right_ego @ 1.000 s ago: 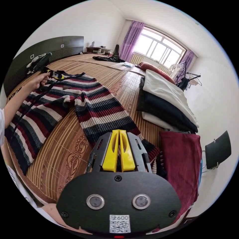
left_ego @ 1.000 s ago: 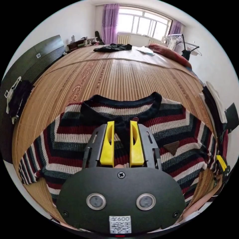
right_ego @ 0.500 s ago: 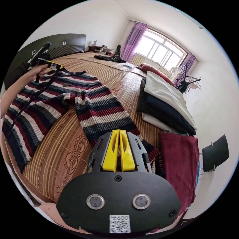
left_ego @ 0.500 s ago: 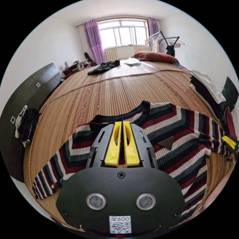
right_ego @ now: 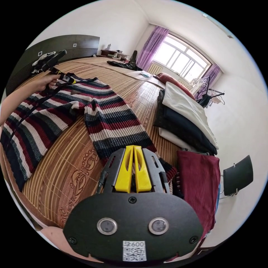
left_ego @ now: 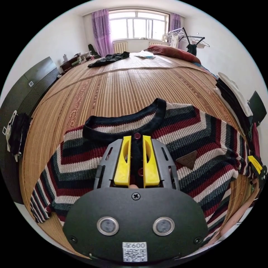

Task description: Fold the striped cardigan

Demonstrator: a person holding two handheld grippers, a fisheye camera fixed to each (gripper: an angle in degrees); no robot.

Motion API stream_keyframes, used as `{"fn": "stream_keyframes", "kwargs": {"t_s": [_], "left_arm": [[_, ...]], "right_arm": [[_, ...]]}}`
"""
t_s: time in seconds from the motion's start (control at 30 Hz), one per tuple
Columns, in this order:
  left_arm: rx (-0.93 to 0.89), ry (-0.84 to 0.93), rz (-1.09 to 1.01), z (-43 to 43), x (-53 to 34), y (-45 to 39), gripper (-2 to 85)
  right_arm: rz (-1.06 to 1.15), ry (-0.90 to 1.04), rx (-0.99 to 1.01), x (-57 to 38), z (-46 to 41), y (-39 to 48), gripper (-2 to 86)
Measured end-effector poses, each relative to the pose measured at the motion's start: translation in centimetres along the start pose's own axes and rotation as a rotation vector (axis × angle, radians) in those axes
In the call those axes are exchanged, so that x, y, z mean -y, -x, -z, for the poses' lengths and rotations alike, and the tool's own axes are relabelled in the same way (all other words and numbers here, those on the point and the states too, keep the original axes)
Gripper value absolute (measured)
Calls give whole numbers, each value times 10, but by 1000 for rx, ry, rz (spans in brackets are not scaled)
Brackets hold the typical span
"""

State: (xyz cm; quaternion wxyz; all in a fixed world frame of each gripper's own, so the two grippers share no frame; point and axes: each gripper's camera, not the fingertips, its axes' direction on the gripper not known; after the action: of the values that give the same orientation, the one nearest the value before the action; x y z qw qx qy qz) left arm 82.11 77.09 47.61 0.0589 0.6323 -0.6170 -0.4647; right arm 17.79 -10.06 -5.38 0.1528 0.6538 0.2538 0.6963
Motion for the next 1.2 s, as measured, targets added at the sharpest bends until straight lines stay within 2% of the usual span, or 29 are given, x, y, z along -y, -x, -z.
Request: {"fn": "stream_keyframes", "kwargs": {"t_s": [0.13,0.33,0.63,0.93,1.07,1.13,1.2], "left_arm": [[149,-9,-87,2,1,-37,49],[254,-51,-136,17,0,-74,30],[267,-61,-168,34,-3,-102,24],[483,-84,-297,56,-2,-158,24],[648,-3,-459,34,-3,-189,22],[616,76,-488,7,-3,-199,21],[679,35,-472,-1,-4,-203,20]], "right_arm": [[17,-4,-9,1,0,4,-8],[59,-14,-44,1,0,14,-9],[49,-16,-35,5,0,13,-8],[43,-17,-32,8,-2,11,-8],[48,-17,-37,9,-3,12,-8],[51,-17,-40,10,-3,12,-8],[51,-17,-39,10,-3,12,-8]]}}
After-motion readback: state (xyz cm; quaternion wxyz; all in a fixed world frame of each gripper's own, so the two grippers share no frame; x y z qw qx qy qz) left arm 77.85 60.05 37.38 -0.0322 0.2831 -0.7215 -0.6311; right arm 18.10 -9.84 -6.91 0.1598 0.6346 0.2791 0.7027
